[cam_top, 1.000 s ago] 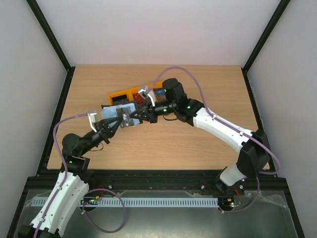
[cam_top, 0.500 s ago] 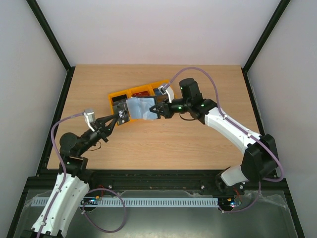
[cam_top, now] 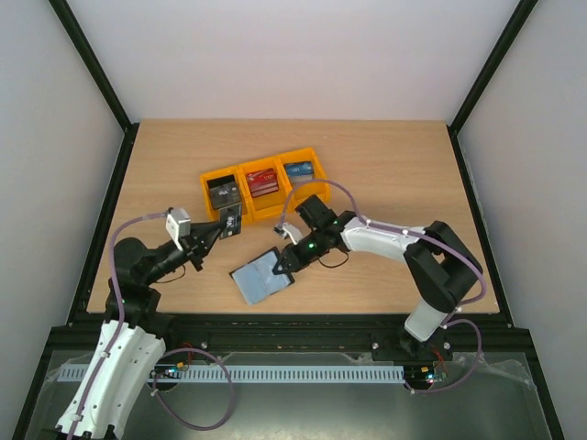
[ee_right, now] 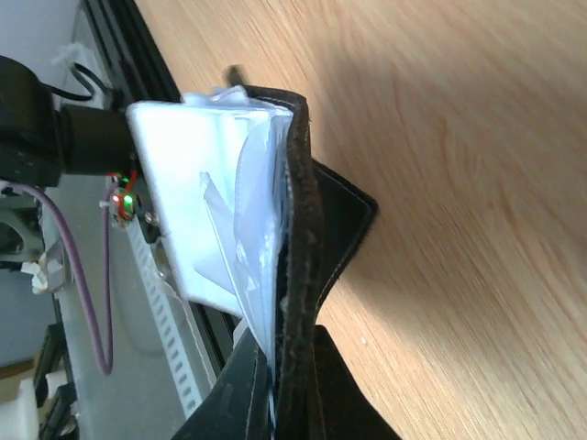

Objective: Take the credit cards out of the card holder

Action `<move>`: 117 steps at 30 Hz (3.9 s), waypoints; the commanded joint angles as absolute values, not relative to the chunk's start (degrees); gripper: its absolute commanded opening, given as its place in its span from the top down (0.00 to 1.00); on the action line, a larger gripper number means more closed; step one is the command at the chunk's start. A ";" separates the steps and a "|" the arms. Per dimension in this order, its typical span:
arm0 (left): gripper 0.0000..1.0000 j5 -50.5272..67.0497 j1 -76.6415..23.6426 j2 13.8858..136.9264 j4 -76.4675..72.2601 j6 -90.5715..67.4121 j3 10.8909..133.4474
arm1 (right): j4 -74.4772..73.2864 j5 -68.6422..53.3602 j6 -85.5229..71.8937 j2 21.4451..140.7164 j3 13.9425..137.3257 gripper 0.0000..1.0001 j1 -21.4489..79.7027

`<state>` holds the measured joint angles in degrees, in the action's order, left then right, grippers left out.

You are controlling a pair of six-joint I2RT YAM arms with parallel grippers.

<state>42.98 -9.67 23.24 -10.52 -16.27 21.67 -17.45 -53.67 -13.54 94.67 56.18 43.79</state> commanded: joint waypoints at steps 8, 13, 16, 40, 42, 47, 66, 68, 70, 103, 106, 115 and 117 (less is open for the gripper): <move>0.98 52.15 -9.58 23.05 -7.09 -10.96 23.89 | -36.17 -13.91 -17.08 94.87 65.29 0.04 38.41; 0.97 54.12 -9.80 23.28 -7.31 -9.87 23.73 | -30.49 -20.79 -4.88 79.62 70.58 0.01 42.67; 0.97 56.36 -9.99 23.54 -9.84 -11.33 22.90 | -19.98 -39.88 -0.11 73.24 68.14 0.01 44.90; 0.95 56.10 -10.46 23.20 -8.57 -13.76 23.60 | -7.47 -50.29 -8.30 78.44 71.11 0.98 49.65; 0.37 43.40 -10.42 22.63 -7.17 -17.13 22.73 | -3.44 -45.15 -14.15 79.54 70.49 0.98 49.18; 0.00 -0.16 -5.57 18.89 0.27 -31.73 21.18 | 1.93 -28.94 -38.55 90.40 75.91 0.98 45.22; 0.00 -14.50 6.94 0.09 9.86 -53.09 10.21 | 14.34 1.93 -76.68 125.62 92.87 0.98 50.21; 0.00 -14.67 6.97 -0.26 9.94 -53.25 10.07 | 11.96 2.13 -76.93 127.88 95.96 0.98 50.77; 0.01 -14.97 6.98 -0.35 10.18 -53.26 10.11 | 11.00 2.42 -77.08 129.22 97.80 0.98 51.32; 0.00 -13.98 7.54 -0.22 10.11 -55.14 9.15 | -2.07 8.45 -64.45 127.07 105.96 0.36 52.49; 0.00 -14.04 7.64 -0.17 10.28 -55.15 9.16 | -3.49 8.60 -62.38 123.62 104.45 0.29 52.48; 0.00 2.65 7.39 3.33 3.34 -53.11 8.42 | -24.86 6.48 -33.44 108.89 99.10 0.26 52.74; 0.01 13.19 7.34 7.36 3.42 -60.06 7.19 | -31.84 7.18 -30.93 106.13 93.07 0.25 52.76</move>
